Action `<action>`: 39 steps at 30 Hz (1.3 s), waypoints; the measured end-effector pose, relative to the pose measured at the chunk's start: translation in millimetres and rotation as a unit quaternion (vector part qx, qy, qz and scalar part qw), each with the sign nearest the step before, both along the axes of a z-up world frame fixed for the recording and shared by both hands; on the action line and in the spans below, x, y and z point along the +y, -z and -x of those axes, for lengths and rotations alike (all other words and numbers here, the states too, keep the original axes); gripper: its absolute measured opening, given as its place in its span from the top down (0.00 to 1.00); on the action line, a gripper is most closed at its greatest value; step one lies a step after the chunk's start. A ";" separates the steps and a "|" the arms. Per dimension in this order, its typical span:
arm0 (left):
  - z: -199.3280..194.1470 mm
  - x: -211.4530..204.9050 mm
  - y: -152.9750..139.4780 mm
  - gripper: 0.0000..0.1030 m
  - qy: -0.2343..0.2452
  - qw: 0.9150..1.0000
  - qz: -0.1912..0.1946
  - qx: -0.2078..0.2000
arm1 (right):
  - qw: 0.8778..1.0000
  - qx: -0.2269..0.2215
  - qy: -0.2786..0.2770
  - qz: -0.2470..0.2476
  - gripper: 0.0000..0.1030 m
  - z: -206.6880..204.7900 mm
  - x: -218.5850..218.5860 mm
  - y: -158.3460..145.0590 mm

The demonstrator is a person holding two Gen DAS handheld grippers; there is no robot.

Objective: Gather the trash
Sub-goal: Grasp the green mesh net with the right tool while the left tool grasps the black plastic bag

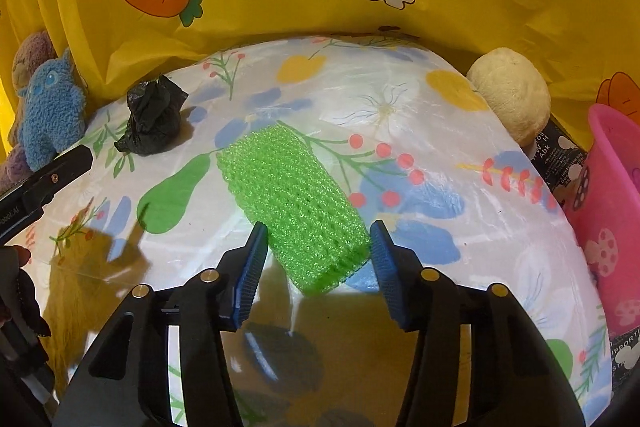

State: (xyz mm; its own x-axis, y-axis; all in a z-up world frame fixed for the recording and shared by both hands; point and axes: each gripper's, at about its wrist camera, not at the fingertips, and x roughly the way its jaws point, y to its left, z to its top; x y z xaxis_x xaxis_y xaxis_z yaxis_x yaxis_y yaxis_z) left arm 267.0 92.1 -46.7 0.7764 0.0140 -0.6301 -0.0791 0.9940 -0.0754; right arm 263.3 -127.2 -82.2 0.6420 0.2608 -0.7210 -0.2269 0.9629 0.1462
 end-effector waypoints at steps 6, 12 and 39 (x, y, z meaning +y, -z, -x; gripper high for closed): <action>-20.7 -5.2 4.3 0.09 0.004 1.000 -0.012 0.003 | 1.000 0.004 -0.017 -0.014 0.83 -3.0 0.1 1.2; -51.1 -9.5 10.8 0.09 0.001 1.000 -0.013 0.013 | 0.999 -0.029 0.001 -0.028 0.86 6.0 -10.6 -7.9; -59.6 -26.2 15.6 0.91 0.053 0.998 0.010 0.036 | 0.993 -0.076 0.011 -0.085 0.86 42.8 -49.6 -33.0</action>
